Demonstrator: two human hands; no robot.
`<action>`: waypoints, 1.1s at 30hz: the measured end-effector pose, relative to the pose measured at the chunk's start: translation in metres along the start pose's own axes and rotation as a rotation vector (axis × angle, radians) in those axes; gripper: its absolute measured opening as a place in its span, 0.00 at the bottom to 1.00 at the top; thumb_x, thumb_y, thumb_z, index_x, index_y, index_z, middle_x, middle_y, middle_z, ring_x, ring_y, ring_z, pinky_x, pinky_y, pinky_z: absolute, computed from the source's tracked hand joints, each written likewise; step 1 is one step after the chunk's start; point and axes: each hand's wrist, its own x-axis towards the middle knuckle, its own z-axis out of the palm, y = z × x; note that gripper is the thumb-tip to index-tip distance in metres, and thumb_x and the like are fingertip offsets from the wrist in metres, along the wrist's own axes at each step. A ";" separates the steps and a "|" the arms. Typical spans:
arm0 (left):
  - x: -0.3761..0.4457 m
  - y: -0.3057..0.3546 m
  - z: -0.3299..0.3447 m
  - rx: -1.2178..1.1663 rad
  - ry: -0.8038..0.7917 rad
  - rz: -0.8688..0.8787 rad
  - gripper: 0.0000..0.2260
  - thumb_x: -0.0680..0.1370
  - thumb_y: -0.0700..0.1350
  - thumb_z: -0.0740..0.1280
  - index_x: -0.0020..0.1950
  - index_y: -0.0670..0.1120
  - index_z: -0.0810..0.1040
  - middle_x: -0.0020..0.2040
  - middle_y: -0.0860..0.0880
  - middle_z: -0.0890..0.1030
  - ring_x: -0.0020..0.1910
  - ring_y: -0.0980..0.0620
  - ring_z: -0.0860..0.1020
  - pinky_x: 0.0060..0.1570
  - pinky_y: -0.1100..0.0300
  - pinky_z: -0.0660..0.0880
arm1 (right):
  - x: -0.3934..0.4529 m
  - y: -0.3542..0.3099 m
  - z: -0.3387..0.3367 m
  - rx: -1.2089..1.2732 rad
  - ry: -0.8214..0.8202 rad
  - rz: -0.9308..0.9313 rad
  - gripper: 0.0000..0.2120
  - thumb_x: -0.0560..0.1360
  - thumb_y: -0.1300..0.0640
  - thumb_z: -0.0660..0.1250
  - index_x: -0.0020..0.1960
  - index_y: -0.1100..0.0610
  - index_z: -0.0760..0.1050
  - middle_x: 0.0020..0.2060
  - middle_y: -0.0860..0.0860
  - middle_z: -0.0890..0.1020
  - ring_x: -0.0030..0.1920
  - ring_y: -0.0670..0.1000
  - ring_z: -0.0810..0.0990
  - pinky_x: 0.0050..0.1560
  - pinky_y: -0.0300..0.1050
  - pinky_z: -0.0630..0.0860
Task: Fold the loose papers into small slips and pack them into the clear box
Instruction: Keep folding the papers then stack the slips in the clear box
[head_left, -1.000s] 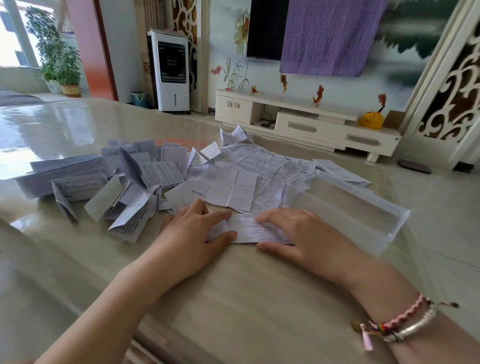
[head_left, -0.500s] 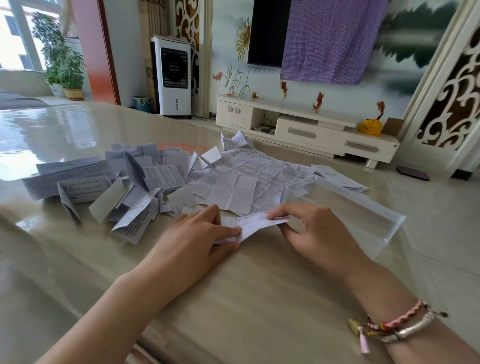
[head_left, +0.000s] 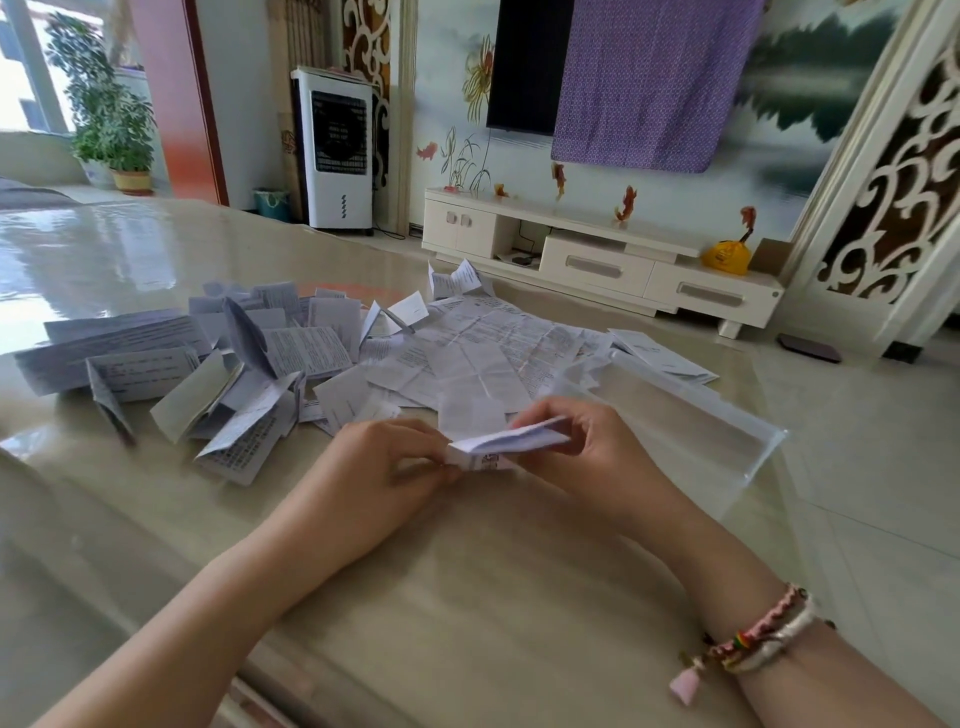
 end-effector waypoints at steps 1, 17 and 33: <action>0.000 0.000 0.000 0.006 -0.031 0.009 0.03 0.71 0.48 0.71 0.43 0.55 0.83 0.43 0.62 0.82 0.44 0.61 0.79 0.49 0.69 0.71 | -0.002 0.000 0.000 -0.002 -0.028 0.017 0.09 0.73 0.64 0.72 0.46 0.50 0.81 0.37 0.45 0.85 0.38 0.45 0.81 0.39 0.34 0.75; -0.013 0.017 0.016 0.307 0.066 -0.221 0.34 0.74 0.55 0.70 0.74 0.63 0.55 0.53 0.60 0.67 0.54 0.55 0.66 0.61 0.60 0.64 | 0.002 0.009 0.015 -0.637 0.011 0.077 0.19 0.78 0.45 0.63 0.33 0.54 0.64 0.29 0.47 0.70 0.34 0.49 0.68 0.37 0.46 0.64; -0.008 0.020 0.011 0.599 -0.166 -0.201 0.18 0.79 0.63 0.54 0.69 0.69 0.65 0.70 0.72 0.63 0.66 0.57 0.58 0.56 0.62 0.49 | -0.001 0.012 0.011 -0.781 0.017 -0.216 0.10 0.73 0.50 0.71 0.45 0.51 0.69 0.44 0.45 0.72 0.48 0.48 0.69 0.51 0.45 0.68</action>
